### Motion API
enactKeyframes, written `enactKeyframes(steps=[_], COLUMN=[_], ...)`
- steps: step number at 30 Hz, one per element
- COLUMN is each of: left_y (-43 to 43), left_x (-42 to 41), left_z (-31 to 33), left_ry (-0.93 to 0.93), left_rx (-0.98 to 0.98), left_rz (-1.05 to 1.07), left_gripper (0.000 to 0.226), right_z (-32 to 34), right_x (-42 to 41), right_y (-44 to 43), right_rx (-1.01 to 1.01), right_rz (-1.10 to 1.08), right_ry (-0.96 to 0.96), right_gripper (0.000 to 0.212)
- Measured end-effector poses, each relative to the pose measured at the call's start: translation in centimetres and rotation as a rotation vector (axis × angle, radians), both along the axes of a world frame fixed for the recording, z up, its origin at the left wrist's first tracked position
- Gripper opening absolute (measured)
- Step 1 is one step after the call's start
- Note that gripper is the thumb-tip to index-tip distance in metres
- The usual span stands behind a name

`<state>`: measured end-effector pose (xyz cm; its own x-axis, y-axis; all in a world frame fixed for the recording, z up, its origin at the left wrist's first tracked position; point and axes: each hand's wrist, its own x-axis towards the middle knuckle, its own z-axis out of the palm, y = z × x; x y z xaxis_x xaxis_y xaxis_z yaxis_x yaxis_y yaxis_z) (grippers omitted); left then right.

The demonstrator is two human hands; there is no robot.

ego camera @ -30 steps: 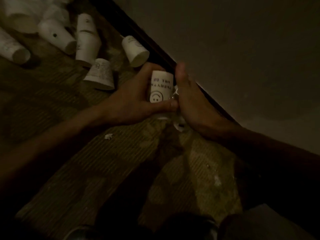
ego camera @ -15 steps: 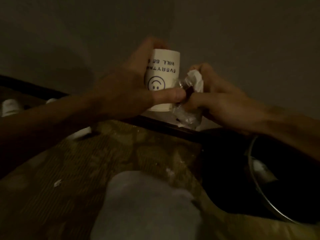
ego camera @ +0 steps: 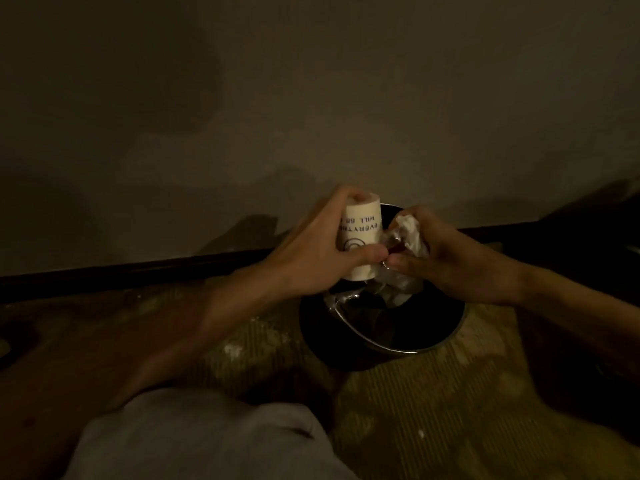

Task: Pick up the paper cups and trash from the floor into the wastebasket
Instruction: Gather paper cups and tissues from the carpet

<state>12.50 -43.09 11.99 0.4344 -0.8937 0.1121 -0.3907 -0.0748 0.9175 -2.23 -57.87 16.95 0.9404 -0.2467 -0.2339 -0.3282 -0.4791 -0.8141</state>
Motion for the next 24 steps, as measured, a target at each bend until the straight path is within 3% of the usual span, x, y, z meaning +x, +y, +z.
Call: enactKeyframes(steps=[4, 10, 12, 14, 17, 20, 24], left_y=[-3.3, -4.2, -4.0, -3.5, -1.9, 1.5, 8.5], left_x=[-1.8, -0.8, -0.4, -0.1, 1.3, 3.4, 5.8], left_z=[-3.7, -4.3, -3.5, -2.2, 0.6, 4.6, 9.7], left_ry=[-0.146, -0.445, -0.386, -0.294, -0.319, -0.509, -0.737], left_rx=[0.123, 0.423, 0.437, 0.413, 0.366, 0.377, 0.434], left_rz=[-0.035, -0.235, -0.26, -0.223, -0.138, -0.036, 0.091], left_gripper=[0.057, 0.034, 0.024, 0.019, 0.008, 0.026, 0.038], right_z=[-4.2, -7.2, -6.4, -4.9, -2.7, -1.7, -1.6], right_x=[-1.6, -1.3, -1.0, -1.0, -0.3, 1.5, 6.0], right_y=[-2.9, -3.6, -4.0, -4.2, -3.1, 0.0, 7.1], right_rx=[-0.013, 0.151, 0.121, 0.036, -0.079, -0.09, -0.066], right_rz=[-0.074, -0.103, -0.052, -0.003, -0.021, -0.036, 0.092], right_ry=[0.16, 0.427, 0.466, 0.487, 0.34, 0.037, -0.197], right_gripper=[0.04, 0.088, 0.092, 0.08, 0.046, 0.014, 0.011])
